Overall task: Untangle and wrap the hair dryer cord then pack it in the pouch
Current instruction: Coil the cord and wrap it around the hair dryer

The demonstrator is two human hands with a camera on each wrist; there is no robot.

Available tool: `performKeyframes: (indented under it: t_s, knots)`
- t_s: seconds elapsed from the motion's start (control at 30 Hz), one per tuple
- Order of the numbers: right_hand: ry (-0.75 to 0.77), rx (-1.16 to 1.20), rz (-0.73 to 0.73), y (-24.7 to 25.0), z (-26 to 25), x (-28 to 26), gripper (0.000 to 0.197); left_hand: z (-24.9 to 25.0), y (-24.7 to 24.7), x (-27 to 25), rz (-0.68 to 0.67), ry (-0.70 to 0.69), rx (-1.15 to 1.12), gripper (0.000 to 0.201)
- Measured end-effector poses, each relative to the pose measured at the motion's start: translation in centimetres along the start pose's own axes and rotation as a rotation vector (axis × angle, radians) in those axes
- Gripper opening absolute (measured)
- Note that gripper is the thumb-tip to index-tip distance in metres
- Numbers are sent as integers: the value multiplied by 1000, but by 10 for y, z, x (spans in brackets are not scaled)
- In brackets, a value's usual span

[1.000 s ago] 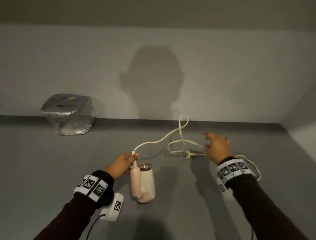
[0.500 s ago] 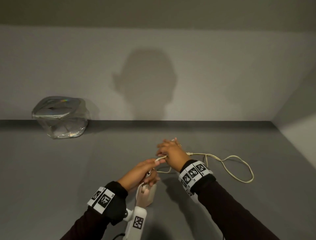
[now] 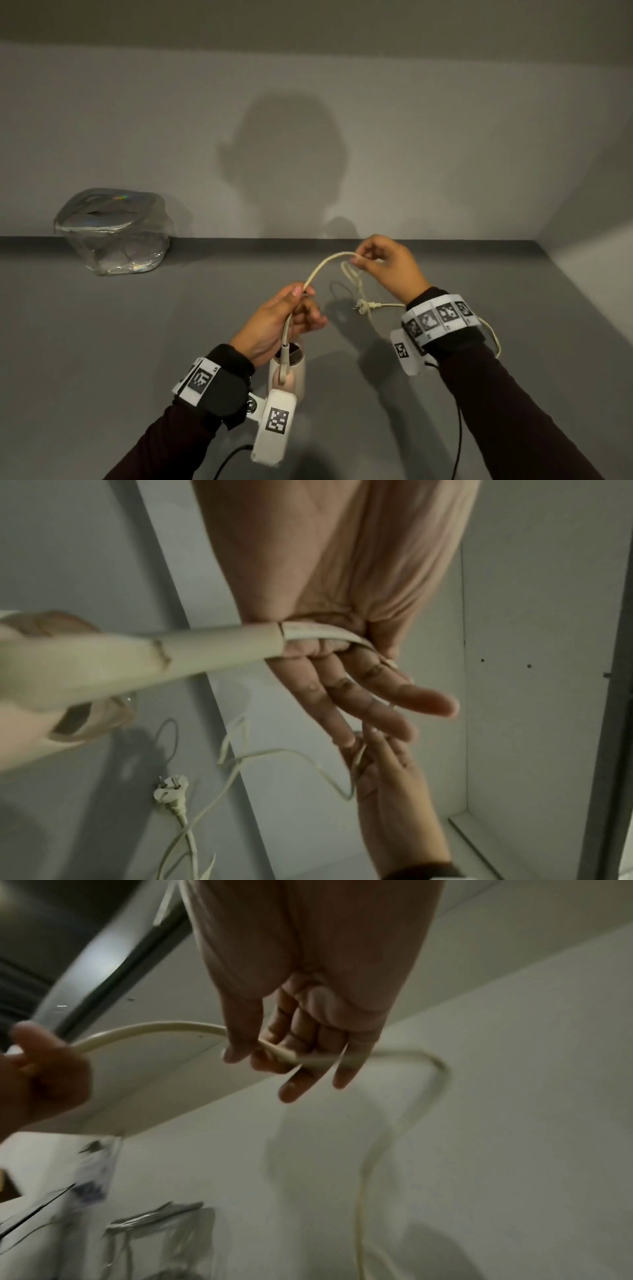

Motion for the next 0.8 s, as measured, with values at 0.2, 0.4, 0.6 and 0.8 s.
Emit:
performKeyframes:
  t_s: [0.2, 0.4, 0.6, 0.8]
  knots:
    - [-80, 93, -125, -5, 25, -10, 21, 5, 5, 6, 101, -164, -160, 22]
    - [-159, -7, -146, -22, 41, -25, 19, 10, 7, 6, 222, -218, -232, 31]
    - [-241, -676, -262, -55, 32, -34, 26, 8, -4, 16, 113, -220, -280, 48]
    - [-120, -418, -323, -56, 30, -46, 19, 7, 15, 25, 217, -322, -246, 24]
Point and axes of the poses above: each hand's wrist, its own x-axis towards the middle knuckle, its own y-axis out of the back of the hand, z = x × y, the point moved 1 cm from there along x, towards the middle knuckle, and after that the axes turned 15 degrees about -z, right-handed, at the moved point
